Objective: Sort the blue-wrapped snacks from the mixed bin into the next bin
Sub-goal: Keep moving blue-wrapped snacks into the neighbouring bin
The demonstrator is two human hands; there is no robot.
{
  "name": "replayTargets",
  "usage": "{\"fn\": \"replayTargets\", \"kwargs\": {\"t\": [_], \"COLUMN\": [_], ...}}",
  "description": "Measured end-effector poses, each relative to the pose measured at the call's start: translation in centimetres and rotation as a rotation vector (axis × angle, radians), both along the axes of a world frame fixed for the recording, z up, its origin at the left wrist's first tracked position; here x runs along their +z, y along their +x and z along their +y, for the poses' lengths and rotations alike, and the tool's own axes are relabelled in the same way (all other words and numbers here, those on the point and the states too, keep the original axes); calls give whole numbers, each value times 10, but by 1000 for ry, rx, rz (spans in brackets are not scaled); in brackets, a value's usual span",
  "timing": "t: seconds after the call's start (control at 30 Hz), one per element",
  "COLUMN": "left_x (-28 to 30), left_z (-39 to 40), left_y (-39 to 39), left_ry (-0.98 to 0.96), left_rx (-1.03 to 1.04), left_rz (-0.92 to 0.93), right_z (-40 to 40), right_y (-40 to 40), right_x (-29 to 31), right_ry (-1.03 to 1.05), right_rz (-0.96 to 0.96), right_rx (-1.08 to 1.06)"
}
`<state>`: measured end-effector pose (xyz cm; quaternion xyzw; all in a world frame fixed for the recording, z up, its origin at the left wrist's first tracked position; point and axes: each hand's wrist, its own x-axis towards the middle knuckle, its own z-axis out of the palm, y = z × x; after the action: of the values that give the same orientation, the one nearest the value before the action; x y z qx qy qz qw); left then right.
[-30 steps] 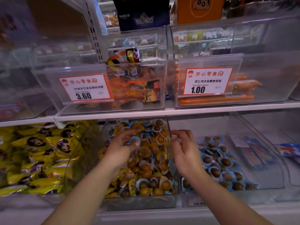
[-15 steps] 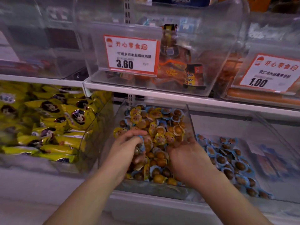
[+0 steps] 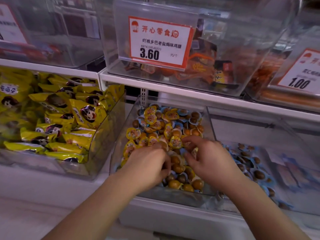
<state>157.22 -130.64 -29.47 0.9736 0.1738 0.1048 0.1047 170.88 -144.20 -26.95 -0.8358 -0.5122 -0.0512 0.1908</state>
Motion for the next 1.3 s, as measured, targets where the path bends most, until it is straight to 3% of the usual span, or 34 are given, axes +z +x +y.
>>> {"fn": "replayTargets", "kwargs": {"t": [0.07, 0.13, 0.2, 0.27, 0.33, 0.4, 0.57, 0.7, 0.87, 0.93, 1.03, 1.1, 1.2, 1.3], "left_x": [3, 10, 20, 26, 28, 28, 15, 7, 15, 16, 12, 6, 3, -12], "left_z": [3, 10, 11, 2, -14, -28, -49, -54, -54, -48, -31, -19, 0, 20], "left_y": [-1, 0, 3, 9, 15, 21, 28, 33, 31, 29, 31, 29, 23, 19], "left_ry": [-199, -480, -690, -685, -540, -388, -501, -383, -654, -700, -550, -516, -424, -198], "left_rx": [40, 132, 220, 204, 115, -5, -128, -158, -264, -181, 3, 87, 132, 187], "left_rz": [-96, -321, -593, -737, -763, -744, -583, -498, -633, -732, -734, -703, -620, -473], "right_z": [-2, -4, -4, -2, 1, 2, 3, -3, -19, -30, -44, -49, -49, -44], "right_y": [-2, -5, -10, -19, -32, -39, -35, -30, 3, 31, 76, 100, 124, 135], "right_x": [4, 7, 12, 21, 28, 29, 28, 23, 29, 30, 19, 9, -4, -12], "right_ry": [214, 384, 555, 719, 718, 639, 752, 735, 870, 939, 995, 1049, 1001, 869], "right_rz": [149, 274, 597, 1195, 1795, 2063, 2117, 1986, 1791, 1612, 1408, 1559, 1754, 1503], "right_rx": [-42, -115, -200, -255, -166, -55, -189, -122, -108, -186, -467, -566, -517, -614]}}
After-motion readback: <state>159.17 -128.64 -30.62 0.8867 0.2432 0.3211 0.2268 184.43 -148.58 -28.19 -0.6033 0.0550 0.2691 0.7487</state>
